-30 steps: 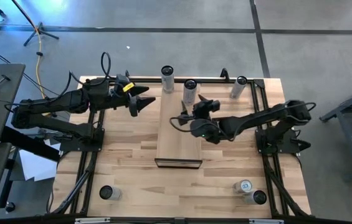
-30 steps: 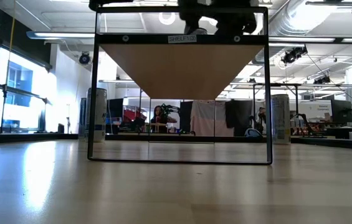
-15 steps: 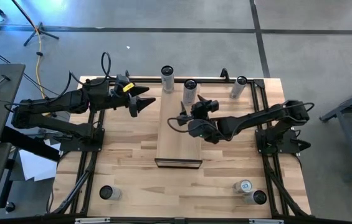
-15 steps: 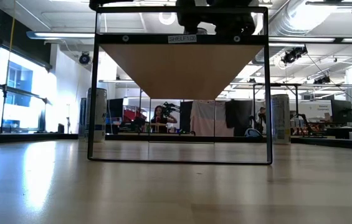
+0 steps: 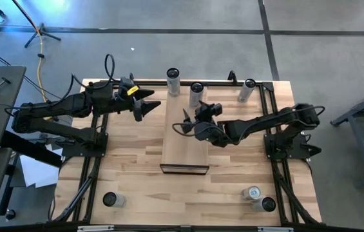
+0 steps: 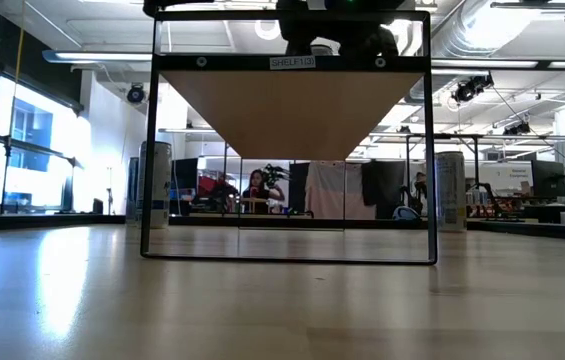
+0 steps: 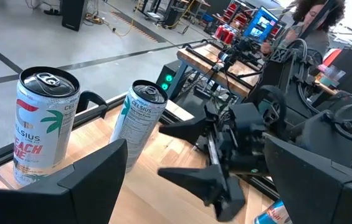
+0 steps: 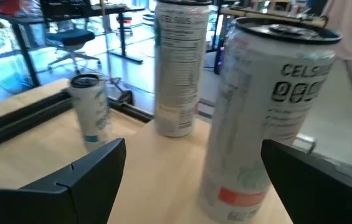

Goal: Place canned beverage on shelf
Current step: Put the white pink soda can on the shelf aligned with the white pink soda can

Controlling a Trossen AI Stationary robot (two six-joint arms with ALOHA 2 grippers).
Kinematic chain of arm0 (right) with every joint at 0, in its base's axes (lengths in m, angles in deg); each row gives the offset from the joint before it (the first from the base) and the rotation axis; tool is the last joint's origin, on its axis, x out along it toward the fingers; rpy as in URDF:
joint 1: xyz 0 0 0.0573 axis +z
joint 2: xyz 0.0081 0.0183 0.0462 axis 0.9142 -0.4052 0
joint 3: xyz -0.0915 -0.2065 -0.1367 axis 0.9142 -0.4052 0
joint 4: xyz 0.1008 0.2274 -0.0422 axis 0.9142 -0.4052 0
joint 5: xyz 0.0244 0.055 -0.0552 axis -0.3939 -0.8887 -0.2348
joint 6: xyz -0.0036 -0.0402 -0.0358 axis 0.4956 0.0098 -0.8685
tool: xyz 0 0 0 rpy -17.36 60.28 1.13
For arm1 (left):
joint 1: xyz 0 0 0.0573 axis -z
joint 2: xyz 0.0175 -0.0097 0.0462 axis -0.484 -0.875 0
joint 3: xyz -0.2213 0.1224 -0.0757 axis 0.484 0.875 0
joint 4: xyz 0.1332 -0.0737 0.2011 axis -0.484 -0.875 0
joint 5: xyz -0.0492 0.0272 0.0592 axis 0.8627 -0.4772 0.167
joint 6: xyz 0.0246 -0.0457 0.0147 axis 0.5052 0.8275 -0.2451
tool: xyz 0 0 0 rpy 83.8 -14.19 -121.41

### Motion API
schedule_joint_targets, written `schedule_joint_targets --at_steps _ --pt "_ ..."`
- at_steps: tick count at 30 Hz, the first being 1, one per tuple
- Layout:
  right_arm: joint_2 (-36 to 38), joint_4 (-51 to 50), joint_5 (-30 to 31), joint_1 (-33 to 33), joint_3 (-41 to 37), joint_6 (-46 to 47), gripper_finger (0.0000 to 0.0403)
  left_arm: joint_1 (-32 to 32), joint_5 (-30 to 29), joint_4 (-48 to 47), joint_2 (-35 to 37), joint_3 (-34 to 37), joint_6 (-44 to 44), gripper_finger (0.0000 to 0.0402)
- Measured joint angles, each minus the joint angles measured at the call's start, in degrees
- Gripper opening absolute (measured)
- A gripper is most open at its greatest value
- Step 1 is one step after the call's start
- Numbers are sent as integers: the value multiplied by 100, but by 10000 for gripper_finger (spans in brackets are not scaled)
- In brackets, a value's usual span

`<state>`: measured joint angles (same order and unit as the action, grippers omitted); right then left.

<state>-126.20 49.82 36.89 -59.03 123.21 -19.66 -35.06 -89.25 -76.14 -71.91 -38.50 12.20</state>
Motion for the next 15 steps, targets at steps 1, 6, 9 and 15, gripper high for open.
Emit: schedule_joint_targets --at_steps 1,6,9,15 --pt "0 0 7 -43 0 -84 360 0 0 0 0 0 8 347" --pt "0 1 -88 -223 0 -68 360 0 0 0 2 0 9 347" --pt "0 1 -45 -303 -2 -71 360 0 2 2 0 0 9 347" --pt "0 12 127 -448 -4 -74 360 -2 155 1 0 0 11 347"
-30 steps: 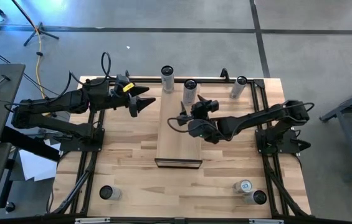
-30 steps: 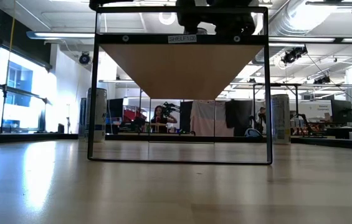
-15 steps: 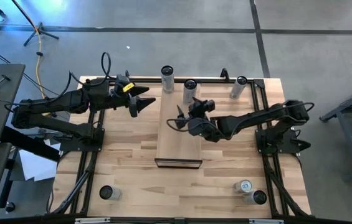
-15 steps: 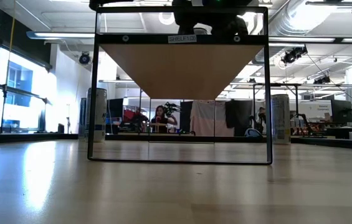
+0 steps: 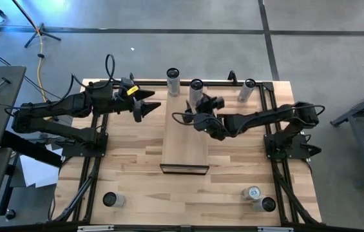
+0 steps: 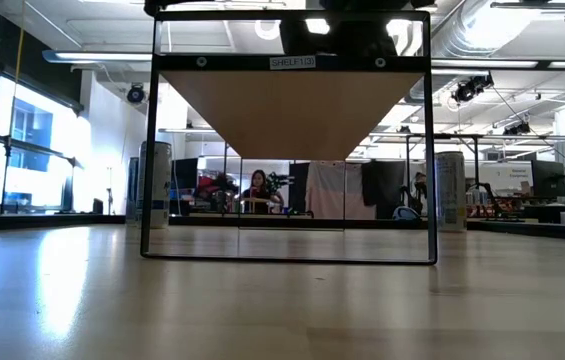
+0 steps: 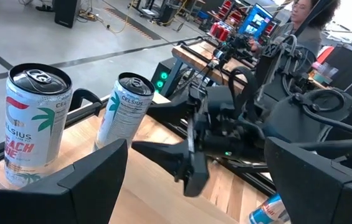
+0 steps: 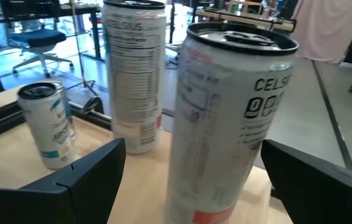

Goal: Place canned beverage on shelf
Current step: Put the white pink soda can on the shelf aligned with the white pink soda can

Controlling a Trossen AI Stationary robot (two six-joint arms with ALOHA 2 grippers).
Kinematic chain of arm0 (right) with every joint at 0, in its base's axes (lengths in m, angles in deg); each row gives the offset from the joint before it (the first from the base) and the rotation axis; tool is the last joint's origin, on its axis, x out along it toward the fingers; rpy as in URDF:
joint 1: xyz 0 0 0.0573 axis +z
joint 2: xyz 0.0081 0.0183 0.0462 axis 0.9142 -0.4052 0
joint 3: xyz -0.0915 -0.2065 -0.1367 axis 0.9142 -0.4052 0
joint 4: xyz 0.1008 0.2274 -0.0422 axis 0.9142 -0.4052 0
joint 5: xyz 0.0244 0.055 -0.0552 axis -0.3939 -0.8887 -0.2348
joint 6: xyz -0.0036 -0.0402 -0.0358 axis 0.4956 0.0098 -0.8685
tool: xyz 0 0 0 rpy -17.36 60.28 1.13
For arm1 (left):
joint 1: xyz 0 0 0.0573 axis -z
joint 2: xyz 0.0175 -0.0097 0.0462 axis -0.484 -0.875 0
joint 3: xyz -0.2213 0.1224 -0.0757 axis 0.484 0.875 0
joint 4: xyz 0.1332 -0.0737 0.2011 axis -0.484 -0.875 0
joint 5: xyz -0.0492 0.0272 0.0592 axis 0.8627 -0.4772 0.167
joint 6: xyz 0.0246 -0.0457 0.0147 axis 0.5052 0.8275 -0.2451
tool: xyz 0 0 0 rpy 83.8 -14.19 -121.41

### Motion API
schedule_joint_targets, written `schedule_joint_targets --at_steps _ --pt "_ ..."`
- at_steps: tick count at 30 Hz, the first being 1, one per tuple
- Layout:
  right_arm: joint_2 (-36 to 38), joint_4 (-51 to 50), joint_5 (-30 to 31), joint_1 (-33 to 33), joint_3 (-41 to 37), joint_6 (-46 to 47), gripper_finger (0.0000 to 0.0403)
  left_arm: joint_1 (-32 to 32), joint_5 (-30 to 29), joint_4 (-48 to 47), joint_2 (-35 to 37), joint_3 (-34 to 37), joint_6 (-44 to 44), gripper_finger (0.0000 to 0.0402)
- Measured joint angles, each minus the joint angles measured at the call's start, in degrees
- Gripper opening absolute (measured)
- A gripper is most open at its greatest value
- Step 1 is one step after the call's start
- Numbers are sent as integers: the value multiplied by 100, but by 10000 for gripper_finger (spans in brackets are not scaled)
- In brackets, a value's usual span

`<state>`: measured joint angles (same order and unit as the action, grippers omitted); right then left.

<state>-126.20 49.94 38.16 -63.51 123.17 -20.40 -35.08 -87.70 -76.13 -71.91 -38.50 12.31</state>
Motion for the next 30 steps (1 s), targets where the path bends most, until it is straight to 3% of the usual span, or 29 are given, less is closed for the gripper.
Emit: schedule_joint_targets --at_steps 24,30 --pt "2 90 -108 -675 0 454 358 2 0 1 0 0 -15 347" --pt "2 96 -144 -737 0 455 304 0 -1 0 0 0 -15 347"
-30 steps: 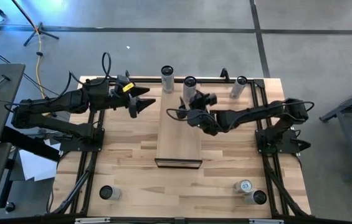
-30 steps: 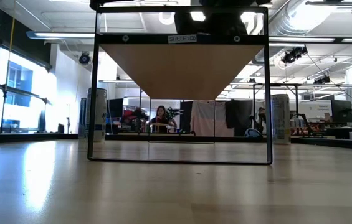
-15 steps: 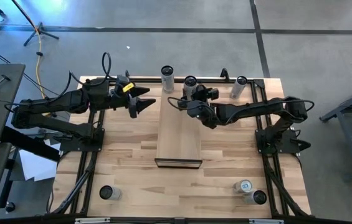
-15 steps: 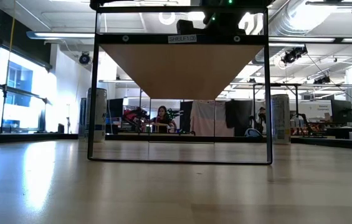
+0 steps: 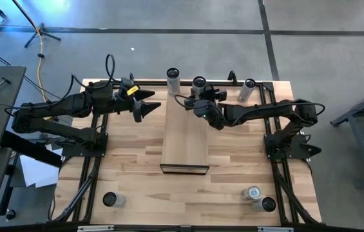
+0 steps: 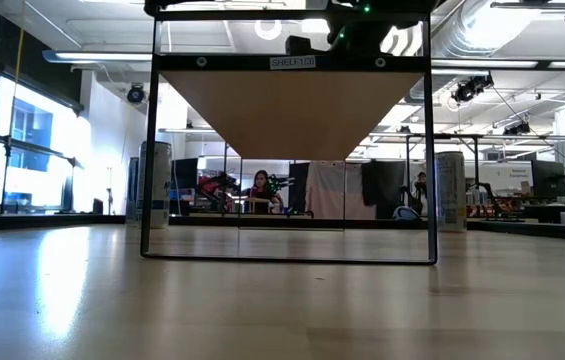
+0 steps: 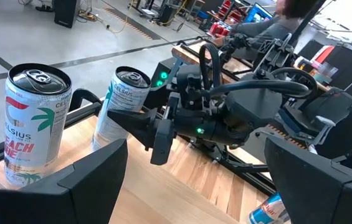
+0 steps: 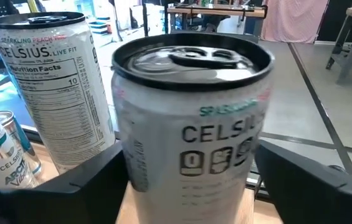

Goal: Place canned beverage on shelf
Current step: Put the white pink soda can on the shelf aligned with the white pink soda can

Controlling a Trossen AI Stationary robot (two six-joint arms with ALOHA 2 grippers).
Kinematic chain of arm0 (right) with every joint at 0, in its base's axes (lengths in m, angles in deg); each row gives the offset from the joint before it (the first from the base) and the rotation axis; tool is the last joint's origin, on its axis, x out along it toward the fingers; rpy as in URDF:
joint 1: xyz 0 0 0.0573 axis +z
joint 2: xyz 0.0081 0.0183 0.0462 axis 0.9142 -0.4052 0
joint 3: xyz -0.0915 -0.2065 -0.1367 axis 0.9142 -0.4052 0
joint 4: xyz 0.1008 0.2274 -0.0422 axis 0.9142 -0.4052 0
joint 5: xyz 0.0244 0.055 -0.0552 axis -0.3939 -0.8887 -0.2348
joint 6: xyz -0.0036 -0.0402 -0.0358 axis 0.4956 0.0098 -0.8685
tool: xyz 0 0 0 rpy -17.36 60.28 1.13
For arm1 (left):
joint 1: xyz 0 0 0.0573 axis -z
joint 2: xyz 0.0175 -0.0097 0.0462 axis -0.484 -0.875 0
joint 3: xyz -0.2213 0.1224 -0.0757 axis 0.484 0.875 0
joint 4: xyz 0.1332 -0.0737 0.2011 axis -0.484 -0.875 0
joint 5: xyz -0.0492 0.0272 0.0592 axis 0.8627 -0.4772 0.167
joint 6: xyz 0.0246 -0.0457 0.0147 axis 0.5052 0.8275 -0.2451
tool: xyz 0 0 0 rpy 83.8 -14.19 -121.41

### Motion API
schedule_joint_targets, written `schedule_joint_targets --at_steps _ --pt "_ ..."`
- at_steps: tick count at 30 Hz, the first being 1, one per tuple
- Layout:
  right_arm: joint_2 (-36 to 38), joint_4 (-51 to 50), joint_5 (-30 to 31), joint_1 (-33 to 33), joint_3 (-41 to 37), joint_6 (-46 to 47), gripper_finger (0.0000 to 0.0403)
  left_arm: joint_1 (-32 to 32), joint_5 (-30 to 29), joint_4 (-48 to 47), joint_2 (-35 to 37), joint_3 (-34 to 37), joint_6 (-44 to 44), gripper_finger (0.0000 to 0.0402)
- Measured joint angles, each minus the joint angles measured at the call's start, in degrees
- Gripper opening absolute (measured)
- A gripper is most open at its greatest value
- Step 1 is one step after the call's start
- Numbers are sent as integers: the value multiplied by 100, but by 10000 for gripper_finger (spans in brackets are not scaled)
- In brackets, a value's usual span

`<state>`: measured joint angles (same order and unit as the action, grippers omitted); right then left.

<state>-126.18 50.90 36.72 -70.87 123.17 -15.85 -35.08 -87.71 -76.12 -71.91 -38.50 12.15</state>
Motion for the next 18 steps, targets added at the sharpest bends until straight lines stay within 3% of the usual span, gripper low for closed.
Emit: schedule_joint_targets --at_steps 4,9,13,18 --pt "7 -20 -106 -72 0 -7 233 0 -2 -1 0 0 0 347" --pt "10 -40 -160 -216 0 -3 231 0 -2 0 1 0 2 347" --pt "28 -18 -651 -358 8 -144 231 0 -2 -2 0 0 7 347" --pt "48 98 -1362 -517 22 -1016 231 0 -2 0 0 0 7 347"
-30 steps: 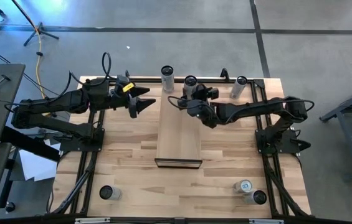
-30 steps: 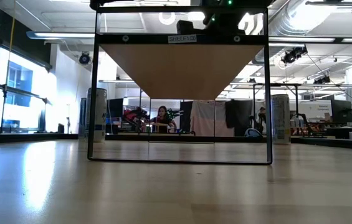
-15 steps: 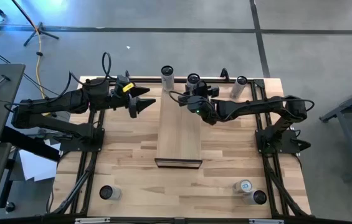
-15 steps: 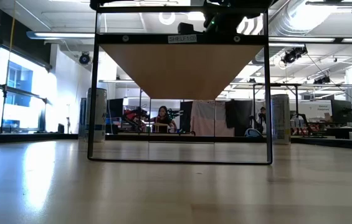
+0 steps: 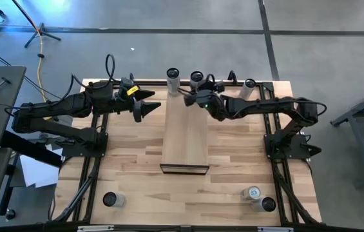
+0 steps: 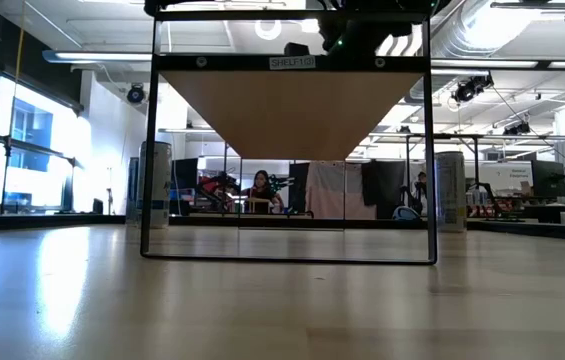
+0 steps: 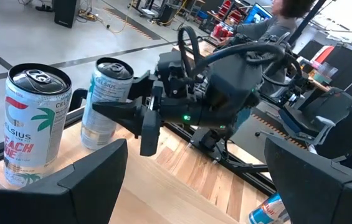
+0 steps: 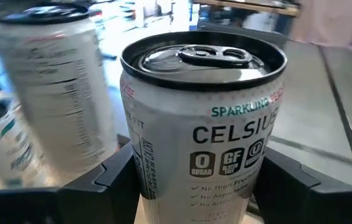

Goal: Place canned beverage on shelf
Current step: Put the white pink soda can on the shelf aligned with the white pink soda can

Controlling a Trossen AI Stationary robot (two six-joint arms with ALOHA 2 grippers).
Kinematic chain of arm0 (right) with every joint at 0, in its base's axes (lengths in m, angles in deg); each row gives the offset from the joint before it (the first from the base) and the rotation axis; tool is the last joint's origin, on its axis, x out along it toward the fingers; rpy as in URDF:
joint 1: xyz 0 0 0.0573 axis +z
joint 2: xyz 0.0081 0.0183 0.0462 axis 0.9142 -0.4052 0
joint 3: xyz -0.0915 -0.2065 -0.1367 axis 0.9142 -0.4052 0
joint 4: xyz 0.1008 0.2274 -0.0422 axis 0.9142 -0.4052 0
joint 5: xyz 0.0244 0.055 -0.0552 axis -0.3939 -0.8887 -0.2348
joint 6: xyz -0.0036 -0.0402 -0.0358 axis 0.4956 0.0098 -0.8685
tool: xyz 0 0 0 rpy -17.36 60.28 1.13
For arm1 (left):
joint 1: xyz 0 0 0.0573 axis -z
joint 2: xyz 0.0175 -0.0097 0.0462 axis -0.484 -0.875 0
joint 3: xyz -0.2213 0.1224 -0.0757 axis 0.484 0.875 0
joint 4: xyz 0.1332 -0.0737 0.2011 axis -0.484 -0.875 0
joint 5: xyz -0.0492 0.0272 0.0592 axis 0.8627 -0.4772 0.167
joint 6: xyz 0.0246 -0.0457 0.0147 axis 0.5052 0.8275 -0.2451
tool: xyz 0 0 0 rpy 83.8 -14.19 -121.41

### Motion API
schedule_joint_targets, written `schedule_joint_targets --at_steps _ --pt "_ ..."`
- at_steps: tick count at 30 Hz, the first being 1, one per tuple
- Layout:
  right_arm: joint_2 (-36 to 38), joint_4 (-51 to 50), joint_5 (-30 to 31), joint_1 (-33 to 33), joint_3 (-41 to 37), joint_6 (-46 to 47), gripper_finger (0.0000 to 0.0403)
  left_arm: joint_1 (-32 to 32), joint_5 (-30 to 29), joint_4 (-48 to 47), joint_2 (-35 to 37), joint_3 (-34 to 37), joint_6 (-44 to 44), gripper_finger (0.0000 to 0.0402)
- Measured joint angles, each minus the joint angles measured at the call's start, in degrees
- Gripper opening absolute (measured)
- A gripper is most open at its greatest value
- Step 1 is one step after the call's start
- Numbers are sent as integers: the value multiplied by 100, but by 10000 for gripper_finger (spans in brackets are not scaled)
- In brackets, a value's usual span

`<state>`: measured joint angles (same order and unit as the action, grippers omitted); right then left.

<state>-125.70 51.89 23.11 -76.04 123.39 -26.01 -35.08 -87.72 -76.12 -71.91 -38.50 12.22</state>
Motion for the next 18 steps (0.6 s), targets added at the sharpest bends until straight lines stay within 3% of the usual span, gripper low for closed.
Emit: schedule_joint_targets --at_steps 4,8,18 --pt "118 147 -1178 -232 0 -939 231 0 0 0 0 0 0 347" --pt "304 130 -2334 -513 -17 -1298 231 0 0 0 0 0 14 347" --pt "741 -306 -3888 -1113 -52 -1689 231 2 0 5 0 0 55 347"
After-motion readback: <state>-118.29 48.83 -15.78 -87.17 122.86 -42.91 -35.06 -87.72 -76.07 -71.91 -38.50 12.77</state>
